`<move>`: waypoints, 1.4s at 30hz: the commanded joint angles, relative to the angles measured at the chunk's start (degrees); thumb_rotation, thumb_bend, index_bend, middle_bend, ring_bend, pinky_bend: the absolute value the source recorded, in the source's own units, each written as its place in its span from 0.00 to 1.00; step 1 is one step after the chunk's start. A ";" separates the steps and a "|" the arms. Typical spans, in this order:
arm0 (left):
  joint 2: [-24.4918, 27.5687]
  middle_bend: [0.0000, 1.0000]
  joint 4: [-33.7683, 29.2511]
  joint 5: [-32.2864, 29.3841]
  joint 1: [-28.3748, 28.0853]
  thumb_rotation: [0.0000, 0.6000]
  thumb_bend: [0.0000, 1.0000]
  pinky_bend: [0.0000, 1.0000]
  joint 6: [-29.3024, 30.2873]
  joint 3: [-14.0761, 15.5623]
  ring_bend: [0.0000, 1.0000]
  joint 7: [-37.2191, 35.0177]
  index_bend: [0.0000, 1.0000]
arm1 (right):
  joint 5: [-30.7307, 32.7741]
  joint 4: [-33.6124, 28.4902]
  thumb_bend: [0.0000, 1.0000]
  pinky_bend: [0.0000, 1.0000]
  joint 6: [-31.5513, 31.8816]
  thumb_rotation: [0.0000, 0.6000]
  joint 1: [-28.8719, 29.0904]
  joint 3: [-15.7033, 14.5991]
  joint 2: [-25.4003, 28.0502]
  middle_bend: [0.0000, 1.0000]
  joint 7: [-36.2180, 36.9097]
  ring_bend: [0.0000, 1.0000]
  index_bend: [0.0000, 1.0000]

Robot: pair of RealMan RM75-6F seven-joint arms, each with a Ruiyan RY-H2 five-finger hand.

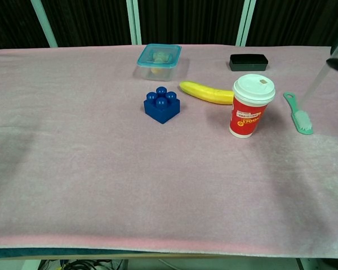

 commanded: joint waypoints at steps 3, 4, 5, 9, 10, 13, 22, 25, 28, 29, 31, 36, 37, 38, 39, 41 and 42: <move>-0.13 0.11 0.04 -0.05 -0.03 1.00 0.58 0.01 -0.01 -0.03 0.02 0.23 0.19 | 5.06 -1.11 0.27 0.16 -2.66 1.00 1.80 4.95 3.68 0.00 2.90 0.00 0.57; -0.16 0.11 0.05 -0.07 -0.03 1.00 0.58 0.01 -0.01 -0.04 0.02 0.27 0.19 | 6.27 -0.92 0.27 0.16 -3.40 1.00 2.37 5.89 4.26 0.00 3.33 0.00 0.58; -0.18 0.11 0.05 -0.09 -0.02 1.00 0.58 0.01 0.00 -0.04 0.02 0.30 0.19 | 7.18 -0.73 0.27 0.16 -3.90 1.00 2.82 6.67 4.61 0.00 3.70 0.00 0.58; -0.25 0.11 0.07 -0.20 -0.04 1.00 0.58 0.01 -0.02 -0.08 0.02 0.46 0.19 | 12.32 0.90 0.27 0.16 -7.65 1.00 5.85 10.97 5.86 0.00 6.68 0.00 0.59; -0.26 0.11 0.08 -0.22 -0.05 1.00 0.58 0.01 -0.04 -0.09 0.02 0.50 0.19 | 13.20 1.27 0.27 0.16 -8.39 1.00 6.44 11.69 6.03 0.00 7.24 0.00 0.59; -0.27 0.11 0.09 -0.27 -0.06 1.00 0.58 0.01 0.00 -0.16 0.02 0.52 0.19 | 15.82 2.44 0.28 0.16 -10.81 1.00 8.57 13.59 6.84 0.00 8.38 0.00 0.59; -0.34 0.11 0.15 -0.49 -0.03 1.00 0.58 0.01 0.03 -0.24 0.02 0.74 0.19 | 23.64 5.83 0.29 0.16 -14.48 1.00 15.49 14.51 7.62 0.00 4.68 0.00 0.59; -0.37 0.11 0.12 -0.56 0.01 1.00 0.58 0.01 0.08 -0.25 0.02 0.81 0.19 | 27.86 6.33 0.29 0.16 -15.95 1.00 17.69 14.75 8.26 0.00 3.65 0.00 0.59; -0.32 0.11 0.09 -0.60 -0.01 1.00 0.58 0.01 0.05 -0.28 0.02 0.76 0.19 | 30.86 6.07 0.29 0.16 -15.78 1.00 19.81 14.40 9.39 0.00 1.03 0.00 0.59; -0.30 0.11 0.10 -0.65 -0.01 1.00 0.58 0.01 0.02 -0.29 0.02 0.73 0.19 | 31.90 5.70 0.29 0.16 -15.46 1.00 20.54 14.23 9.91 0.00 -0.11 0.00 0.60; -0.29 0.11 0.11 -0.73 -0.03 1.00 0.58 0.01 -0.07 -0.30 0.02 0.73 0.19 | 33.80 4.97 0.30 0.16 -14.81 1.00 21.71 14.15 10.72 0.00 -1.65 0.00 0.60; -0.31 0.11 0.04 -0.61 -0.09 1.00 0.58 0.01 -0.18 -0.23 0.02 0.81 0.19 | 40.05 3.34 0.39 0.16 -14.95 1.00 24.45 14.53 12.98 0.00 -3.95 0.00 0.62; -0.31 0.11 0.03 -0.57 -0.09 1.00 0.58 0.01 -0.15 -0.22 0.02 0.82 0.19 | 41.23 3.27 0.39 0.16 -15.09 1.00 24.98 14.67 13.40 0.00 -4.10 0.00 0.62; -0.31 0.11 0.03 -0.54 -0.08 1.00 0.58 0.01 -0.13 -0.22 0.02 0.80 0.19 | 42.11 3.23 0.39 0.16 -15.04 1.00 25.42 14.74 13.72 0.00 -4.14 0.00 0.63; -0.32 0.11 0.02 -0.55 -0.08 1.00 0.58 0.01 -0.12 -0.22 0.02 0.79 0.19 | 42.54 3.19 0.39 0.16 -14.94 1.00 25.66 14.81 13.91 0.00 -4.10 0.00 0.63; -0.29 0.11 0.01 -0.63 -0.05 1.00 0.58 0.01 -0.09 -0.25 0.02 0.73 0.19 | 43.36 2.77 0.39 0.16 -14.62 1.00 26.13 14.85 14.47 0.00 -3.85 0.00 0.63; -0.29 0.11 0.01 -0.64 -0.05 1.00 0.58 0.01 -0.10 -0.26 0.02 0.73 0.19 | 43.55 2.50 0.39 0.16 -14.53 1.00 26.22 14.90 14.69 0.00 -3.67 0.00 0.63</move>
